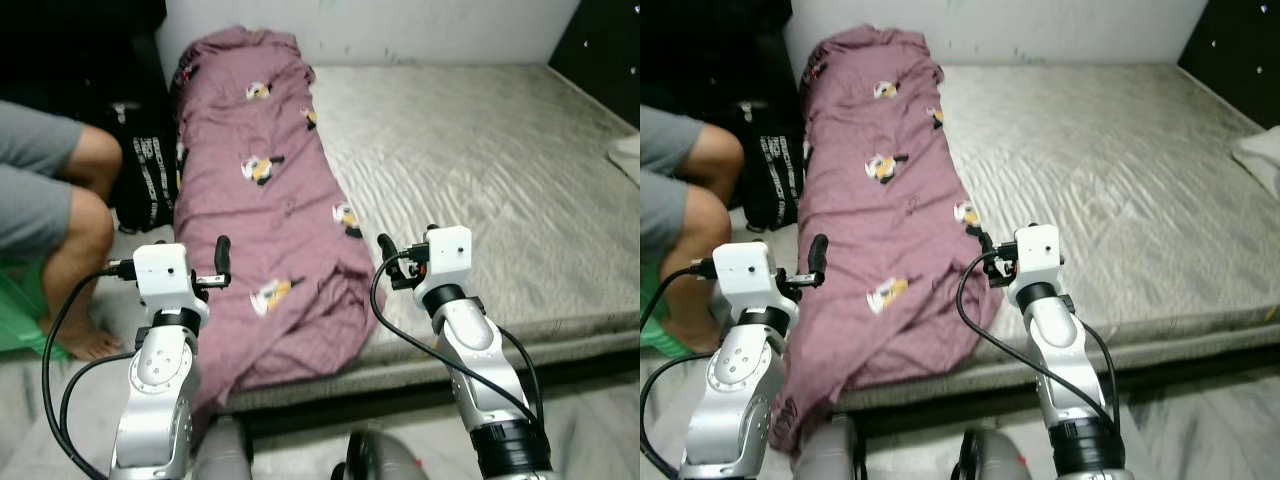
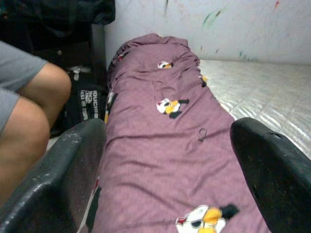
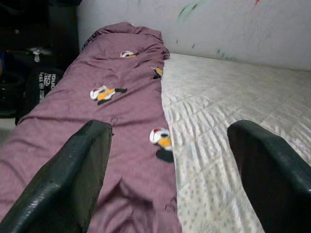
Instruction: Clean up the room
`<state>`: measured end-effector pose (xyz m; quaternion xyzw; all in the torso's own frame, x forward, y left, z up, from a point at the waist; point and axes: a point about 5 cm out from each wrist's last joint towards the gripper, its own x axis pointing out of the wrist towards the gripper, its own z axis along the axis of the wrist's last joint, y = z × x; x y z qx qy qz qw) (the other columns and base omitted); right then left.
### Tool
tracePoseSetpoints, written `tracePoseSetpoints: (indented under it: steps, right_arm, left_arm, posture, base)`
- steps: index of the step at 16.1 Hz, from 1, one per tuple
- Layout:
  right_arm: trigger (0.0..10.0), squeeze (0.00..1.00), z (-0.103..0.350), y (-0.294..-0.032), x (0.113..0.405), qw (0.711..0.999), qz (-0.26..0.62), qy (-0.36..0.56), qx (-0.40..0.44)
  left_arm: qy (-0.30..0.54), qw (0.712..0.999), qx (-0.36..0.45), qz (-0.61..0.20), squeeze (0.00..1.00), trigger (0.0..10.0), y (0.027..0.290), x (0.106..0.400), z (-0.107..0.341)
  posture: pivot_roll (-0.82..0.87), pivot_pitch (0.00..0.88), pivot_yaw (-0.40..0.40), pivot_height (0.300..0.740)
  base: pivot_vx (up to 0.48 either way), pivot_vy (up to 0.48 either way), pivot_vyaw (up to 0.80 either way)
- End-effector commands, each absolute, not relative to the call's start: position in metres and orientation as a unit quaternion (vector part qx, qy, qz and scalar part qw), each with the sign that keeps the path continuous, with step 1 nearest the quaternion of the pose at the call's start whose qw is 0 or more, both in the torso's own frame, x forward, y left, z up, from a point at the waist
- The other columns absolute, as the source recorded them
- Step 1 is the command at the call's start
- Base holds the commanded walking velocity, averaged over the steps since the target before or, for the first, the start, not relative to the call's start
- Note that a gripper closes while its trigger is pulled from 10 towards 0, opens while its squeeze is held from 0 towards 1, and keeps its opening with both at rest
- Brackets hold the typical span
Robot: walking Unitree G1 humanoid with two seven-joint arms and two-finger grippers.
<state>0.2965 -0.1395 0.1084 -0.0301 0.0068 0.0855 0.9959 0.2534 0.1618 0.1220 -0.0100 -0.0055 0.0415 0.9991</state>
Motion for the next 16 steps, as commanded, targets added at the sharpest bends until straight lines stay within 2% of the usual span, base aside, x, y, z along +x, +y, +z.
tracePoseSetpoints:
  steps: [1,6,7,13,16]
  right_arm:
    - [10.0,0.00,0.111,-0.143,0.297,0.996,0.083,0.003,-0.031]
    - [10.0,0.00,0.116,-0.144,0.300,0.997,0.076,-0.012,-0.025]
    - [10.0,0.00,0.119,-0.142,0.301,0.997,0.076,-0.019,-0.023]
    - [10.0,0.00,0.127,-0.133,0.304,0.994,0.096,-0.035,-0.031]
    - [10.0,0.00,0.121,-0.128,0.303,0.994,0.102,-0.028,-0.021]
  left_arm:
    - [0.001,0.999,-0.014,0.042,0.00,10.0,0.162,0.253,0.120]
    - [-0.047,0.997,0.023,0.063,0.00,10.0,0.184,0.248,0.128]
    - [-0.030,0.997,0.014,0.076,0.00,10.0,0.193,0.245,0.118]
    - [-0.046,0.997,0.035,0.060,0.00,10.0,0.190,0.252,0.131]
    - [-0.036,0.996,0.034,0.069,0.00,10.0,0.194,0.242,0.126]
  posture:
    - [0.03,0.006,-0.056,0.617]
    - [0.03,0.009,-0.054,0.617]
    - [0.01,0.019,-0.050,0.617]
    - [0.03,0.051,-0.055,0.617]
    - [0.06,0.067,-0.062,0.617]
  base:
    - [0.000,0.000,0.00]
    - [0.000,0.000,0.00]
    - [0.000,0.000,0.00]
    - [0.000,0.000,0.00]
    - [0.000,0.000,0.00]
